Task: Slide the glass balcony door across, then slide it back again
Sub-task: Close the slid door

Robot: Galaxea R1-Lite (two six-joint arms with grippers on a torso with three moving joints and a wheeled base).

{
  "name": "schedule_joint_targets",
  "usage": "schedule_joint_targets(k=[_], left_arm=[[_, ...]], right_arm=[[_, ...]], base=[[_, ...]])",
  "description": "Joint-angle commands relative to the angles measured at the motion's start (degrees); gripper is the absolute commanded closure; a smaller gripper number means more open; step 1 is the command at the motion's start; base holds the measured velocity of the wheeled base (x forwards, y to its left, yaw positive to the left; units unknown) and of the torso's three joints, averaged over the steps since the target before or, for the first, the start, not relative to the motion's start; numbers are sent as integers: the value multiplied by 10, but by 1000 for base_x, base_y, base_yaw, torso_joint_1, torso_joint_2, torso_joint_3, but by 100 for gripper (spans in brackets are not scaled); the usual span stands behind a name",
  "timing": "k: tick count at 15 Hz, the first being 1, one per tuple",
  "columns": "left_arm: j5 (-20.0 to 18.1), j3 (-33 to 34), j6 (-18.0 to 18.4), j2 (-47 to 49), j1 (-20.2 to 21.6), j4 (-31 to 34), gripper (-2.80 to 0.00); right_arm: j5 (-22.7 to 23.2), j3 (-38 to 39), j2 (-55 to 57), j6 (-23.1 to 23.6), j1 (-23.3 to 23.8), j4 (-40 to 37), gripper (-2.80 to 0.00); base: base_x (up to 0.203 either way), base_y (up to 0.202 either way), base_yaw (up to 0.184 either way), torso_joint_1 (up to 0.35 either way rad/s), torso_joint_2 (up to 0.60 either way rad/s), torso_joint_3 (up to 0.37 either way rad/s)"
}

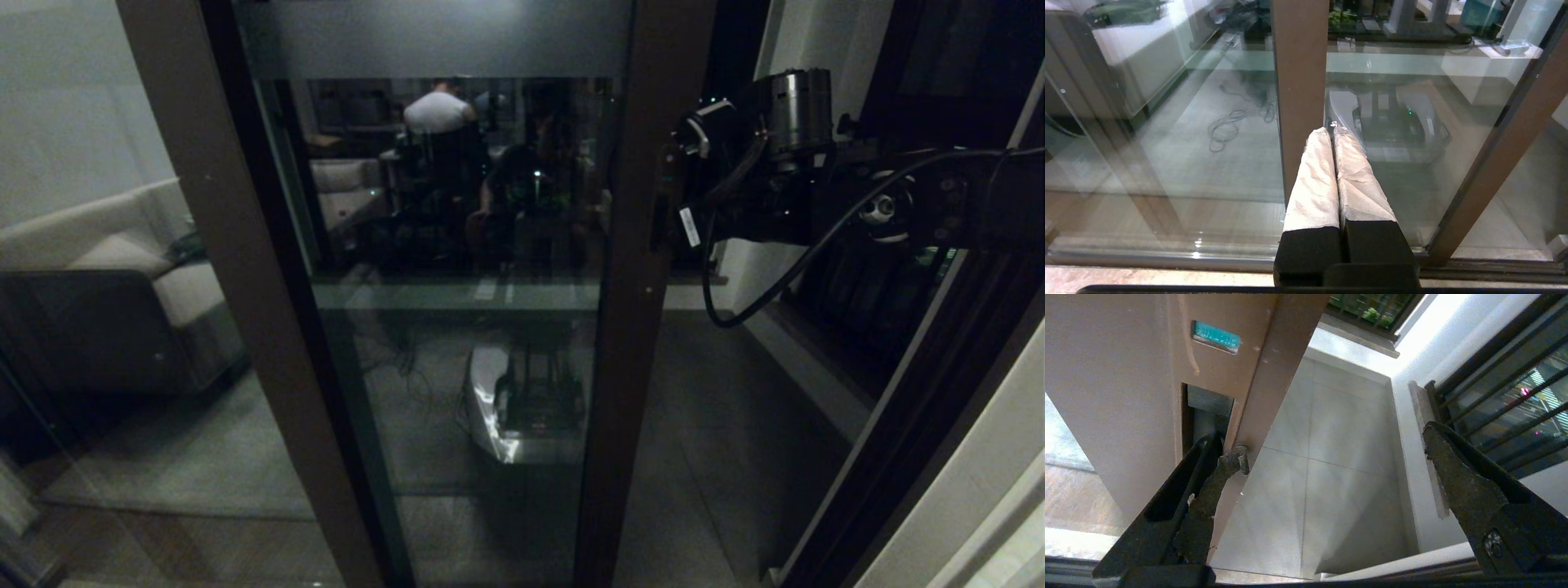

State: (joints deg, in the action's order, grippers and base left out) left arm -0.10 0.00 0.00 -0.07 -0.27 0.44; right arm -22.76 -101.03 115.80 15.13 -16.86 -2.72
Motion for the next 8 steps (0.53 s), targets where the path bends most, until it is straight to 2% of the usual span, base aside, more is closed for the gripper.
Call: schedule_joint_targets(k=[1, 8], left_arm=[[0, 1, 0, 0, 0, 0, 0], [0, 0, 0, 0, 0, 0, 0]], right_arm=[[1, 14, -13, 2, 10, 3, -280], [1, 55, -45, 2, 27, 3, -280]], base=[[0, 0, 0, 0, 0, 0], [0, 0, 0, 0, 0, 0]])
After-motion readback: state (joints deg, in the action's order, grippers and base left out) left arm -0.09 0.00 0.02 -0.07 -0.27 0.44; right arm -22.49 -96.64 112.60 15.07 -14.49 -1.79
